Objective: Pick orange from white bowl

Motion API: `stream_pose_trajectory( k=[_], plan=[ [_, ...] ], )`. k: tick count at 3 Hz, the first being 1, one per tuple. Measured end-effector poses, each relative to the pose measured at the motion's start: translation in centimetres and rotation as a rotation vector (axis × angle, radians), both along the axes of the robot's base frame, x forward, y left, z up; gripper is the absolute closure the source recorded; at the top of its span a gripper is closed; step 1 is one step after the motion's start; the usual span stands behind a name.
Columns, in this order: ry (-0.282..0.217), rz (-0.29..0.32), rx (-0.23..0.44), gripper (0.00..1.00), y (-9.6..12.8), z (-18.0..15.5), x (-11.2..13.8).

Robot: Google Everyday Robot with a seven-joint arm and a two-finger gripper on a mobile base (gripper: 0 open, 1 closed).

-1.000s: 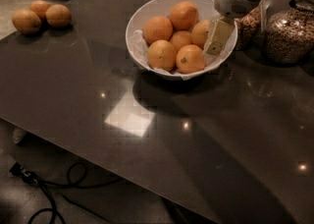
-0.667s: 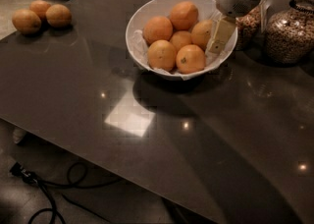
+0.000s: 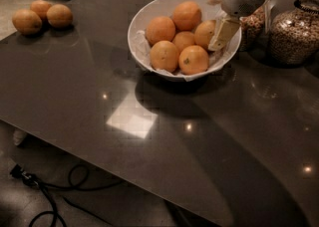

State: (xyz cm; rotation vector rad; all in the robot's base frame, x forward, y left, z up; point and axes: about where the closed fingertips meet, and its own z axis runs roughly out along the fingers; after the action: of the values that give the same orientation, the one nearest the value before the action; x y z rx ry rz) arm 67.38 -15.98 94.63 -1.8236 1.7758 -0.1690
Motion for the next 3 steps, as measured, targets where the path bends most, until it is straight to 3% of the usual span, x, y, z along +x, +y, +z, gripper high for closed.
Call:
stream_pose_trajectory(
  k=[2, 3],
  plan=[
    [0.027, 0.020, -0.012, 0.23, -0.6, -1.5, 0.7],
    [0.046, 0.031, -0.014, 0.29, -0.5, -2.4, 1.0]
  ],
)
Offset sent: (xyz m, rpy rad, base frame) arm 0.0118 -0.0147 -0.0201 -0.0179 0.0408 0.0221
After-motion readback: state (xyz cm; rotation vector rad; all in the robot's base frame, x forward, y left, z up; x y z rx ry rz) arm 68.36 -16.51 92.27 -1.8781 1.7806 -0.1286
